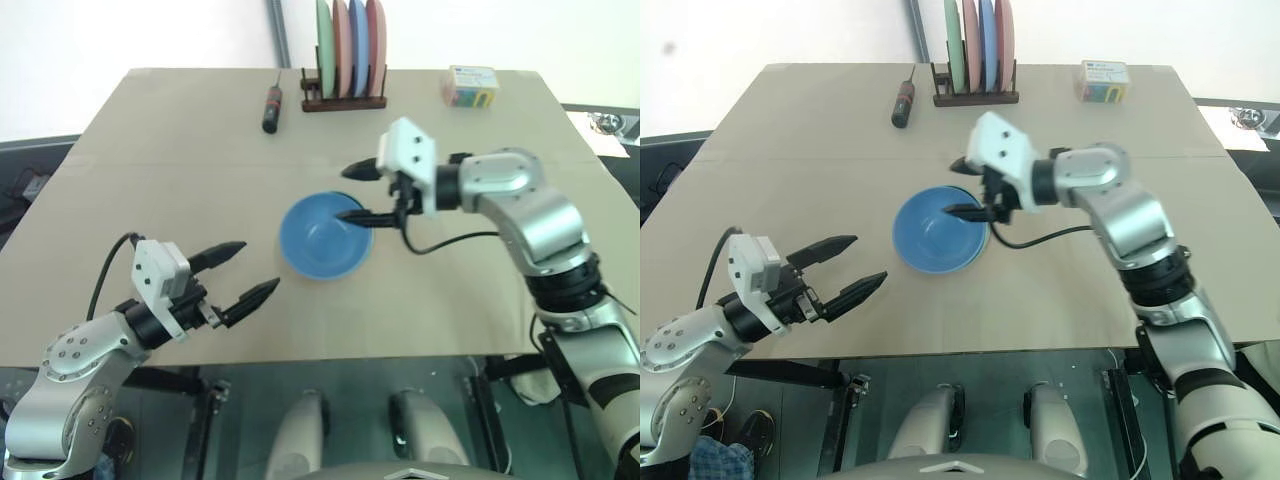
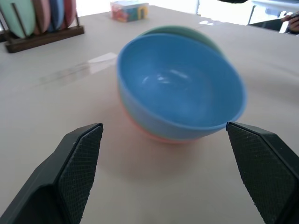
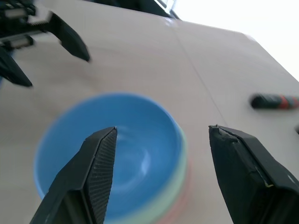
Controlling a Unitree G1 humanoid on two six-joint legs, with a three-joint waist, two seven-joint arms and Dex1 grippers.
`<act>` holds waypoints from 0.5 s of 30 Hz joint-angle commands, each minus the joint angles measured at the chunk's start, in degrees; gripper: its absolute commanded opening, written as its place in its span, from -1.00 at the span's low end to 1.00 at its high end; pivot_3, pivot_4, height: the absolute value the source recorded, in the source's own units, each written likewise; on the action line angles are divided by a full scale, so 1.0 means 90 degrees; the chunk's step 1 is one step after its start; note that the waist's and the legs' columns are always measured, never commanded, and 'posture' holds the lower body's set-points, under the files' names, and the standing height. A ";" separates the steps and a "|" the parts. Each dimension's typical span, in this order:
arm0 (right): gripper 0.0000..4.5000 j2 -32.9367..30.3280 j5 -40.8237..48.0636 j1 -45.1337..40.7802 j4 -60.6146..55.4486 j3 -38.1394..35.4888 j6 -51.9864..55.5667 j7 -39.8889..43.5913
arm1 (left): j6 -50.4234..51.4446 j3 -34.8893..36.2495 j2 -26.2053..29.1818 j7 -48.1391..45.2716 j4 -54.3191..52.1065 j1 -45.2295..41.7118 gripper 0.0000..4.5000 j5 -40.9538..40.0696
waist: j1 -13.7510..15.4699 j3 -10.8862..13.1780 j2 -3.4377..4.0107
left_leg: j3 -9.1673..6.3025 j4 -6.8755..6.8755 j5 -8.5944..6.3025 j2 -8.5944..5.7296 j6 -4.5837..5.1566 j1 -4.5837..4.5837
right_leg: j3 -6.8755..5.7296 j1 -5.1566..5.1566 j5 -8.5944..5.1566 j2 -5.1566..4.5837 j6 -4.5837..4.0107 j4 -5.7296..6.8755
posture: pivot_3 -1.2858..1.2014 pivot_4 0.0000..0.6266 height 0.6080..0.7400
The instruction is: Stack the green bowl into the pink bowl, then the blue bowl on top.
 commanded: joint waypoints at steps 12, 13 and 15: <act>0.48 -0.1592 0.0825 0.3170 -0.0858 -0.2368 -0.0268 -0.0042 | -0.0161 0.0573 -0.0097 0.0145 -0.0342 0.0711 1.00 0.0025 | -0.0040 0.0001 0.0001 | 0.0013 -0.0002 0.0000 0.0003 0.0001 0.0006 | 0.0014 -0.0005 -0.0003 0.0002 0.0004 0.0006 | 0.03 -0.52 1.00; 0.48 -0.1599 0.0905 0.3317 -0.0881 -0.2487 -0.0310 -0.0025 | -0.0167 0.0613 -0.0093 0.0131 -0.0340 0.0735 1.00 0.0009 | -0.0035 0.0001 0.0001 | 0.0012 -0.0002 0.0000 0.0003 0.0001 0.0007 | 0.0013 -0.0005 -0.0003 0.0002 0.0005 0.0006 | 0.03 -0.52 1.00; 0.48 -0.1641 0.0993 0.3661 -0.0814 -0.2686 -0.0487 0.0072 | -0.0169 0.0684 -0.0082 0.0096 -0.0313 0.0780 1.00 -0.0020 | -0.0036 0.0000 0.0000 | 0.0014 -0.0001 0.0000 0.0003 0.0001 0.0008 | 0.0015 -0.0003 -0.0015 0.0002 0.0024 0.0006 | 0.03 -0.52 1.00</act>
